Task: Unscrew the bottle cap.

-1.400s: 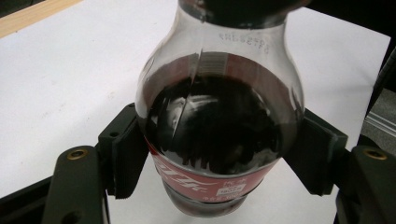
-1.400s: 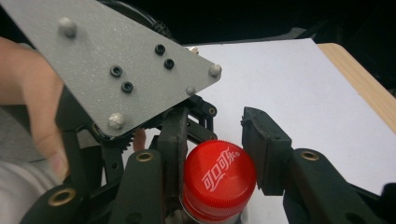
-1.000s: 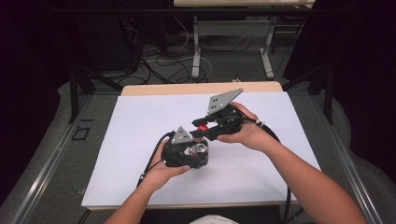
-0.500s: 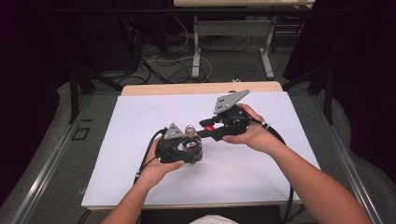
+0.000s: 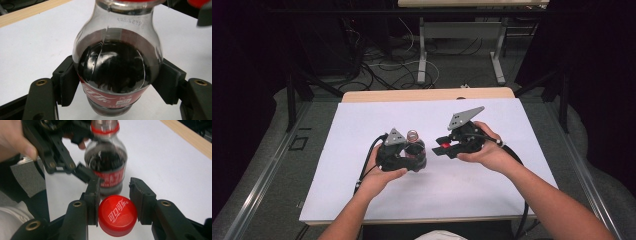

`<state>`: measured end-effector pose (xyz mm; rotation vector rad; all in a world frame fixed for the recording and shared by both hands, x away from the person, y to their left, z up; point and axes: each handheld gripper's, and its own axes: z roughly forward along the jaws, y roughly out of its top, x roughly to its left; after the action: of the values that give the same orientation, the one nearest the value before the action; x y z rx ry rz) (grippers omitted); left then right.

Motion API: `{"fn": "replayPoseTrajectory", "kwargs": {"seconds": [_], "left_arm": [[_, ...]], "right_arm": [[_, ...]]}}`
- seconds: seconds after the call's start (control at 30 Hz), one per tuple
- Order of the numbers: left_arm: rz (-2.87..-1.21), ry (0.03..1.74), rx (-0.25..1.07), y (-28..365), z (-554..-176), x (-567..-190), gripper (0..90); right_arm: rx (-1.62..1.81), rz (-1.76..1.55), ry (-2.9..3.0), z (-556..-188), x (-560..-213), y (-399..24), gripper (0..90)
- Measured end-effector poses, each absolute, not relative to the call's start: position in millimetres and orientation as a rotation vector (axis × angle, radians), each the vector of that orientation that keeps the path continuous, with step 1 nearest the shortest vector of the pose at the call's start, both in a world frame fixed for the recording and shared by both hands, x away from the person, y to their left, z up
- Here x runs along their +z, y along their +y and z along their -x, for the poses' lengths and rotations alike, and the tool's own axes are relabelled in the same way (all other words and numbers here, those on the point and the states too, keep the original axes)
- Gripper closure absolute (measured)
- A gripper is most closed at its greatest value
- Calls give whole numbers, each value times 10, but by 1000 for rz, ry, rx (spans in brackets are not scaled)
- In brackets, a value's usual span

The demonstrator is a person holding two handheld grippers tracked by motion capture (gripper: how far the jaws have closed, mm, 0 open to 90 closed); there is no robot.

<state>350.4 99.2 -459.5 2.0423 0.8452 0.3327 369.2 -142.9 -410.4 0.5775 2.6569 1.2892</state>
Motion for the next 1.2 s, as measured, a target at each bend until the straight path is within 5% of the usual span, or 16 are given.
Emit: {"fn": "replayPoseTrajectory", "kwargs": {"seconds": [0.8,1.2], "left_arm": [[-2016,876,364,723,-4020,-4350,298],[-2016,906,388,538,-4367,-4534,297]], "right_arm": [[1203,-843,2587,-3669,-4592,-1709,607],[1210,-889,2551,-3721,-4671,-1793,607]]}}
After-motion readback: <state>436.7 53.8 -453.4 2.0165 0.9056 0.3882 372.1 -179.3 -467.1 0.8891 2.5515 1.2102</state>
